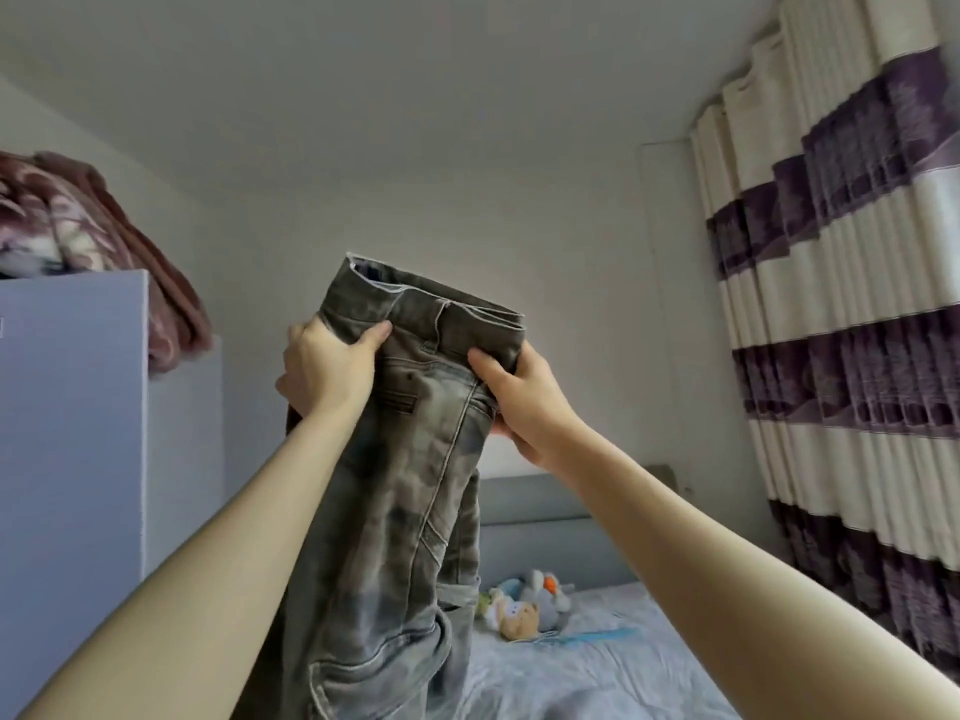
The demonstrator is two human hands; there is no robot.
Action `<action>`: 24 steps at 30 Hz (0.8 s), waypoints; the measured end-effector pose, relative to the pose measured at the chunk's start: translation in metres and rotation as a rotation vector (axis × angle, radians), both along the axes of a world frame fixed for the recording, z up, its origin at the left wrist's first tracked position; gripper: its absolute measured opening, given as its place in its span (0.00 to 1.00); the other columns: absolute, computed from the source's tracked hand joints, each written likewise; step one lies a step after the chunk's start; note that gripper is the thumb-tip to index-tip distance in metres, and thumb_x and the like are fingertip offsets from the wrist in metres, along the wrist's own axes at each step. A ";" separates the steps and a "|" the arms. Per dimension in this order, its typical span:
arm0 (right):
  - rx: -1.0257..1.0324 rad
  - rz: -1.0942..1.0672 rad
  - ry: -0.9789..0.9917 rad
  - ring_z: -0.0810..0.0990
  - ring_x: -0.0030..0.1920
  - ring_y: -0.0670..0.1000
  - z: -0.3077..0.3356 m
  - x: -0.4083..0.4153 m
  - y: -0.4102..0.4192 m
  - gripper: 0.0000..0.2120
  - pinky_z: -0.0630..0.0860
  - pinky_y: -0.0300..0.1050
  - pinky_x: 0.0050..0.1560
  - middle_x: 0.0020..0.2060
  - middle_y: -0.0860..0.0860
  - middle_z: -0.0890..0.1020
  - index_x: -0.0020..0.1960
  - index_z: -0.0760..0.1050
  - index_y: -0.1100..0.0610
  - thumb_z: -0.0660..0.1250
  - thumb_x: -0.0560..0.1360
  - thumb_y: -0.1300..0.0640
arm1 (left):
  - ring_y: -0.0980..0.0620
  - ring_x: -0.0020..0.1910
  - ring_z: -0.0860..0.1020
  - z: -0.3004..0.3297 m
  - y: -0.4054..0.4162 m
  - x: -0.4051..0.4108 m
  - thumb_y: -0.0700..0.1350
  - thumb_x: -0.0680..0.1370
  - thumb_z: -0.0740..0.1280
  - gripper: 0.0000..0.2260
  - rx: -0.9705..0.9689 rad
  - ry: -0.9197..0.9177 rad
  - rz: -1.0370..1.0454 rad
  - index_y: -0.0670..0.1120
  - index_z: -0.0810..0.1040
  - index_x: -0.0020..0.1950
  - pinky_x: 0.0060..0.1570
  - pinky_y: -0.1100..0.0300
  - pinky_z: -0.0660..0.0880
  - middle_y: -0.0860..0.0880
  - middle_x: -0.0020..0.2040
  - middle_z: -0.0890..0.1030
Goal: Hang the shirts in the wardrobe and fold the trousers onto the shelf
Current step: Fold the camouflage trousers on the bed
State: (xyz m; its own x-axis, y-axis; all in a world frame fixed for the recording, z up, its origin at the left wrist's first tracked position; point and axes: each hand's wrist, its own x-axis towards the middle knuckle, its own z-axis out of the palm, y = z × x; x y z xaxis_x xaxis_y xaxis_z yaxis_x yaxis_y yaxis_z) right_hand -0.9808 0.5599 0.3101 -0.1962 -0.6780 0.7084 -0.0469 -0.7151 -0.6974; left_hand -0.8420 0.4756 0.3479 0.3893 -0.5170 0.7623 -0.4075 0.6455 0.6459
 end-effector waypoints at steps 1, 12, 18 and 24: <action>-0.010 -0.008 -0.032 0.79 0.41 0.48 -0.002 -0.004 -0.001 0.06 0.80 0.46 0.35 0.43 0.48 0.79 0.48 0.71 0.49 0.60 0.79 0.60 | 0.40 0.56 0.76 0.003 -0.002 -0.003 0.58 0.69 0.72 0.22 0.000 -0.015 -0.056 0.43 0.78 0.53 0.58 0.45 0.71 0.42 0.56 0.79; 0.251 -0.260 -0.244 0.81 0.36 0.47 -0.123 -0.153 0.029 0.06 0.80 0.47 0.32 0.39 0.48 0.81 0.46 0.73 0.51 0.64 0.76 0.62 | 0.47 0.52 0.80 -0.115 -0.018 -0.173 0.44 0.70 0.75 0.10 0.354 -0.140 -0.858 0.48 0.78 0.49 0.57 0.51 0.76 0.44 0.53 0.82; 0.513 -0.596 0.001 0.79 0.42 0.44 -0.258 -0.260 0.077 0.12 0.78 0.39 0.39 0.45 0.48 0.81 0.50 0.74 0.50 0.65 0.72 0.66 | 0.43 0.59 0.75 -0.284 -0.007 -0.304 0.59 0.64 0.75 0.25 0.717 -0.432 -0.774 0.45 0.81 0.54 0.60 0.50 0.72 0.42 0.57 0.78; 0.911 -0.844 0.300 0.78 0.49 0.54 -0.437 -0.351 0.139 0.08 0.67 0.42 0.42 0.44 0.50 0.81 0.52 0.72 0.55 0.66 0.73 0.60 | 0.41 0.53 0.78 -0.448 0.025 -0.406 0.59 0.73 0.67 0.22 0.961 -0.935 -0.869 0.42 0.79 0.56 0.50 0.54 0.73 0.42 0.53 0.81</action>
